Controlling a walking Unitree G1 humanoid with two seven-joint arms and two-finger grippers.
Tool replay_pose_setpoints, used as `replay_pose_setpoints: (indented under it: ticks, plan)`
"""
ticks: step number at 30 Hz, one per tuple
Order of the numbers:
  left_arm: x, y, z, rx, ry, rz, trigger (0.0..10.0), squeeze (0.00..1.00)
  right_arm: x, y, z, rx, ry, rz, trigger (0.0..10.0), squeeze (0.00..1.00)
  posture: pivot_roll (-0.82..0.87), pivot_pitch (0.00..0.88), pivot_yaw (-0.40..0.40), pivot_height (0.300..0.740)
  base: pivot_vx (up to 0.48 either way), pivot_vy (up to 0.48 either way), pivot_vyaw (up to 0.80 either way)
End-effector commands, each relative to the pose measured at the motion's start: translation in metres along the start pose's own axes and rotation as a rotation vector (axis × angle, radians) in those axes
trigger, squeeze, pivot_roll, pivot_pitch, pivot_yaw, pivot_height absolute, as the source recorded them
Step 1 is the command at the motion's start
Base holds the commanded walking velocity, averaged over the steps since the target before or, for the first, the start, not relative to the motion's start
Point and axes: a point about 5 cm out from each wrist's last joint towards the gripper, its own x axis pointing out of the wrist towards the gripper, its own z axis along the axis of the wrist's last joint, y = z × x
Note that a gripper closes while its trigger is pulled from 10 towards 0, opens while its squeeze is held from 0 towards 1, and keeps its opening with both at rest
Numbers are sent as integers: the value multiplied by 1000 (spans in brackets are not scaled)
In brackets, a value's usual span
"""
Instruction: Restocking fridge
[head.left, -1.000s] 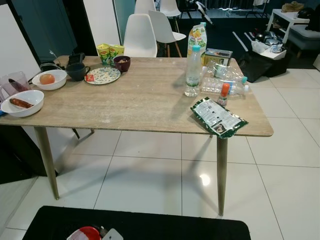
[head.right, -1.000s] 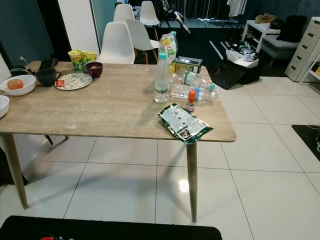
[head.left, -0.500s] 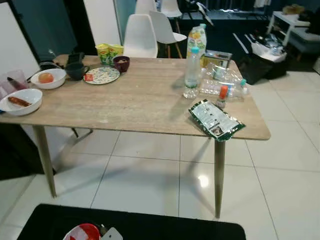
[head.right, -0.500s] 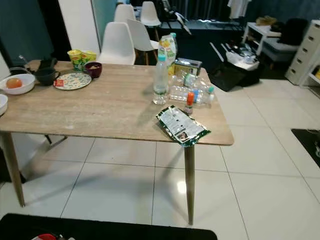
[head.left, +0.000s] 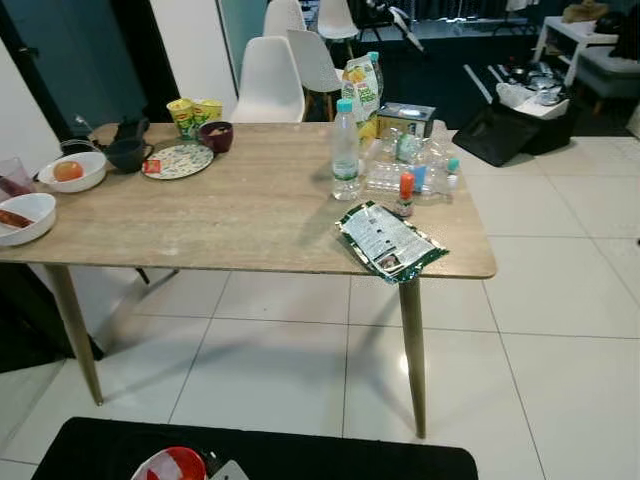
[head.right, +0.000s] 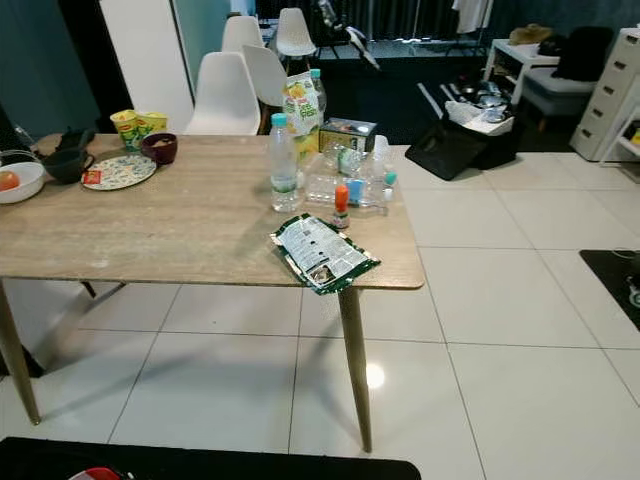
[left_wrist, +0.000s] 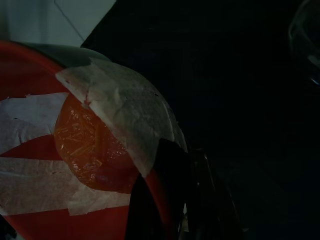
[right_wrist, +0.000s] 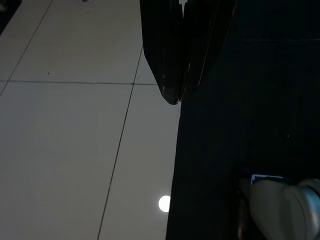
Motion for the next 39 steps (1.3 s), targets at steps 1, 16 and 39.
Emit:
replay_pose_setpoints:
  ticks: [1, 16, 39]
  plan:
    - [0, -3, -6, 35, 26, -14, 10000, 0, 0, 3, 0, 4, 1, 7, 10000, 0, -9, 0, 11, 740, 0, 0, 0]
    - [-1, -6, -10, 51, 50, -11, 10000, 0, 1, 5, 2, 0, -3, 12, 10000, 0, -7, 0, 11, 740, 0, 0, 0]
    - [-20, 114, 38, 153, -41, 344, 10000, 0, 1, 3, 2, -4, -3, 10, 10000, 0, 3, 0, 9, 740, 0, 0, 0]
